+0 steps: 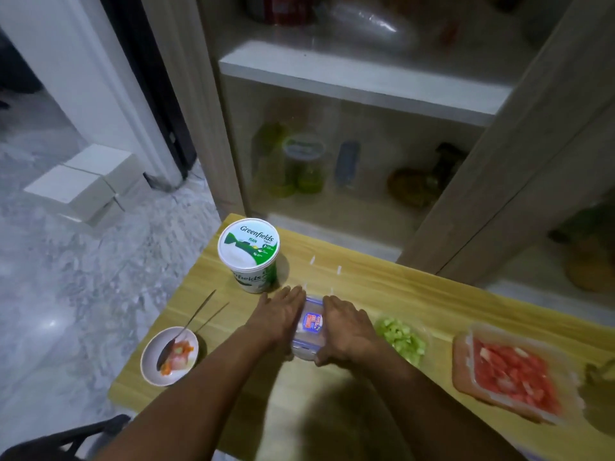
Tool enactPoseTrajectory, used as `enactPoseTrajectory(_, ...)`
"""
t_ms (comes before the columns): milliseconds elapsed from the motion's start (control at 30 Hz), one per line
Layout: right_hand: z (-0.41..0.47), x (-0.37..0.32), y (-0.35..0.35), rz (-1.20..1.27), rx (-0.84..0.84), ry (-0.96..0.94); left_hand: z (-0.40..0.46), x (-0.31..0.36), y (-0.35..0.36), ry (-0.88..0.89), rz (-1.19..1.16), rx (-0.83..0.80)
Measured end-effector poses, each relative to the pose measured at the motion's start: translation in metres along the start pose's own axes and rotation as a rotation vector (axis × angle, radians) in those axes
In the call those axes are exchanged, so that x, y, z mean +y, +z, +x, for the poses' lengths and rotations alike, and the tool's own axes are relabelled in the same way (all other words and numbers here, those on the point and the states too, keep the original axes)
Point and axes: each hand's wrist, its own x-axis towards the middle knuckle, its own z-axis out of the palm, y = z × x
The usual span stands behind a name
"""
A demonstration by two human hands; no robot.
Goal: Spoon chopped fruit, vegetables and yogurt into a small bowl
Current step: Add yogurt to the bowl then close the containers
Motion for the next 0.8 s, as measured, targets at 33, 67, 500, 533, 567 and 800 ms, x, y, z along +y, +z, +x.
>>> enactPoseTrajectory(33,0.002,0.001,0.001,-0.036,0.023,-0.02,0.004,-0.003,0.0,0.026,0.002,0.022)
enactPoseTrajectory(67,0.003,0.002,0.001,-0.067,0.045,-0.04,0.007,-0.005,0.0,0.049,0.002,0.052)
enactPoseTrajectory(500,0.0,-0.006,-0.004,0.113,-0.027,0.094,0.019,-0.01,0.003,-0.002,-0.102,0.004)
enactPoseTrajectory(533,-0.003,-0.008,-0.003,0.18,-0.031,0.152,0.017,-0.009,0.002,-0.062,-0.226,-0.013)
enactPoseTrajectory(567,-0.005,-0.01,-0.001,0.24,-0.004,0.216,0.016,-0.008,0.002,-0.127,-0.352,0.006)
enactPoseTrajectory(800,-0.009,-0.019,0.01,0.425,0.124,0.43,0.016,-0.001,0.007,-0.411,-0.627,0.149)
